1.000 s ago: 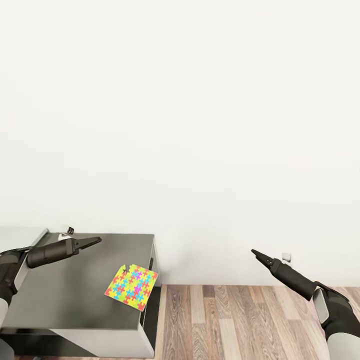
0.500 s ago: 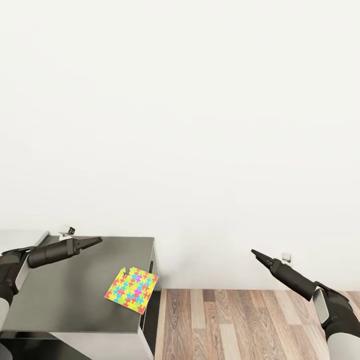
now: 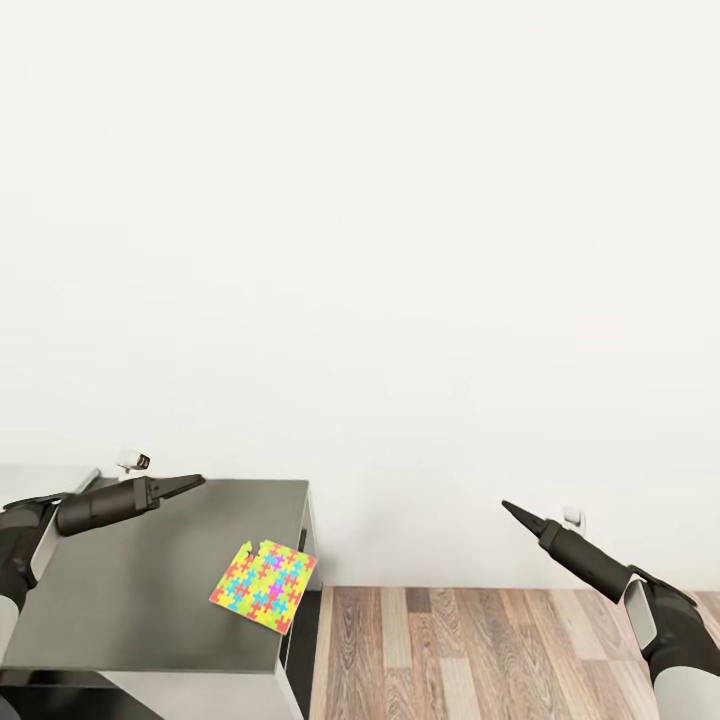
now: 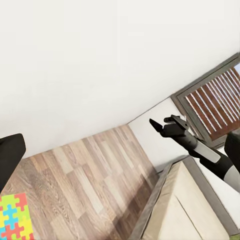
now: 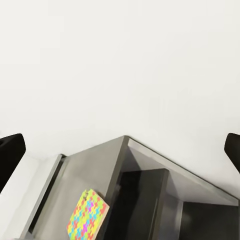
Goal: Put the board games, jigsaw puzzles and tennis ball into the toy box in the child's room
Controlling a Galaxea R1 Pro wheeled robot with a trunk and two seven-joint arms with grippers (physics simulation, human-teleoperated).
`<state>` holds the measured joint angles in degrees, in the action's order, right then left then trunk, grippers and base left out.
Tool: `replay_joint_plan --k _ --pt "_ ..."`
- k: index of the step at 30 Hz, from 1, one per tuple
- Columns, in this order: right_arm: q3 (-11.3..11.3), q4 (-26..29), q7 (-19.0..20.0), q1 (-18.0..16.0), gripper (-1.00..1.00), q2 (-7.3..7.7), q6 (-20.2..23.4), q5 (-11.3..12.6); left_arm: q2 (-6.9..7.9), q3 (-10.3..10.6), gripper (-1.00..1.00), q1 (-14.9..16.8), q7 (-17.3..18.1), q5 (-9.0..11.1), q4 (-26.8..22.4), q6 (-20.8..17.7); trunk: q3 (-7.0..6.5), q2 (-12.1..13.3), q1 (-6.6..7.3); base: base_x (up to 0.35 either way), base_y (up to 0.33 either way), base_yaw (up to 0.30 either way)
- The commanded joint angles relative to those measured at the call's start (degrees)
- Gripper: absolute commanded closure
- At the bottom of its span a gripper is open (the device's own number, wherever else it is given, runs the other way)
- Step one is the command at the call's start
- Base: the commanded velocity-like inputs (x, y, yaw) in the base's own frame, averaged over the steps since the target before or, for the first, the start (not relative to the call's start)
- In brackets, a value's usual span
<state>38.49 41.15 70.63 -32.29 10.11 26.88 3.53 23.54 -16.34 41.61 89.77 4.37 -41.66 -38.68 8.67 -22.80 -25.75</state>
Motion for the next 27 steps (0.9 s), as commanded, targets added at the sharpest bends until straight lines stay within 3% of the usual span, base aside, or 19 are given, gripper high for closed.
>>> replay_joint_plan --k 1,27 --pt "0.09 -0.05 0.18 -0.06 -1.0 0.0 0.53 0.16 0.01 0.0 -1.0 0.05 0.23 -0.04 0.0 -0.61 0.02 -0.11 -0.04 0.0 0.0 0.0" --pt "0.09 0.03 0.47 -0.06 -1.0 -0.09 0.93 0.36 -0.07 0.0 -1.0 0.05 0.23 -0.06 0.0 -0.6 -0.52 -0.11 -0.04 0.0 0.0 0.0"
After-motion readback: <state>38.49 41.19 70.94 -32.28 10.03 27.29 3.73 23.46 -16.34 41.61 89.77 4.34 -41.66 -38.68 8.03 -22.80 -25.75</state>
